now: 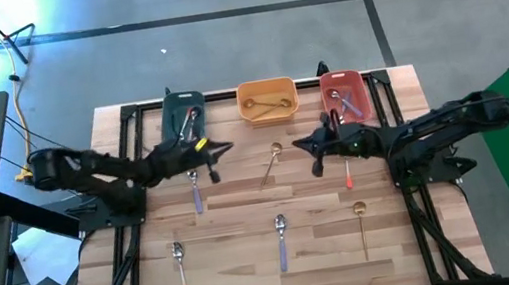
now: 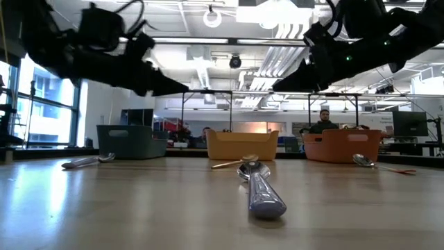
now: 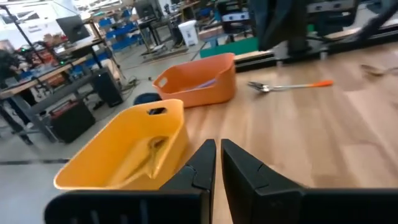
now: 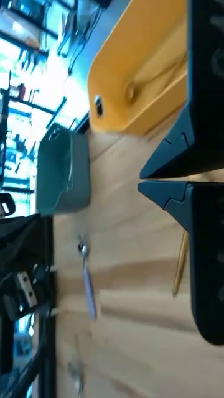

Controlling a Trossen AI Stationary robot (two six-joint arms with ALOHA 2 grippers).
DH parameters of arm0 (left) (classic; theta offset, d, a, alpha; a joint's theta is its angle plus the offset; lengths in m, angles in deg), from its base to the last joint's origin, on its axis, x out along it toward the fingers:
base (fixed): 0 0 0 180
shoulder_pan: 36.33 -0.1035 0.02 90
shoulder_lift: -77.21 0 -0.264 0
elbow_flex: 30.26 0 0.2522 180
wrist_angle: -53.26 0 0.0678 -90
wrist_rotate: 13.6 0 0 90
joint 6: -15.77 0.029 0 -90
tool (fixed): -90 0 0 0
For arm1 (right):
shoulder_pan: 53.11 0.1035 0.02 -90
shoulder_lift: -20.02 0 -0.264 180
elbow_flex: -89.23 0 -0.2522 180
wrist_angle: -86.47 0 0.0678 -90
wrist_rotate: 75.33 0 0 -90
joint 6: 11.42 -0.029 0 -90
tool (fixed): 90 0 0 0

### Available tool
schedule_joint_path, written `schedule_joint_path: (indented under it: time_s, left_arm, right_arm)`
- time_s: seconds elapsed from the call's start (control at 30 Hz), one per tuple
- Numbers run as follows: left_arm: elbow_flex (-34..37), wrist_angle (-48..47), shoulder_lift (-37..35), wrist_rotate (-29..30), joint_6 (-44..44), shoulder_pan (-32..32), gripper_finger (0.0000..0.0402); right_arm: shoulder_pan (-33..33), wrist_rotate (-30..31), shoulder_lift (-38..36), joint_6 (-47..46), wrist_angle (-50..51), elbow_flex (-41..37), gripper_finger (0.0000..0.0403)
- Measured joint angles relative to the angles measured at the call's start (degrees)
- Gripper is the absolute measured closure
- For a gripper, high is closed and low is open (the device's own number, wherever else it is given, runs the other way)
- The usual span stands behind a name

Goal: Sort silverware by color (type)
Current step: Put the left purple spoon into the orange bin

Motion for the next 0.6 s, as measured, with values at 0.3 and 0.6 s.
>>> schedule_joint_path:
  time_s: [0.3,0.6]
  left_arm:
    - [5.96,-11.04,-7.58,22.66,-12.07,16.72,0.0385]
    - [-7.10,-66.10,-8.71,39.29,-54.35,30.37,0.0385]
  right_arm:
    - [9.76,9.31,2.30,-2.47,1.74,0.02,0.0403]
    - [17.56,18.26,2.32,-2.92,3.67,0.02,0.0403]
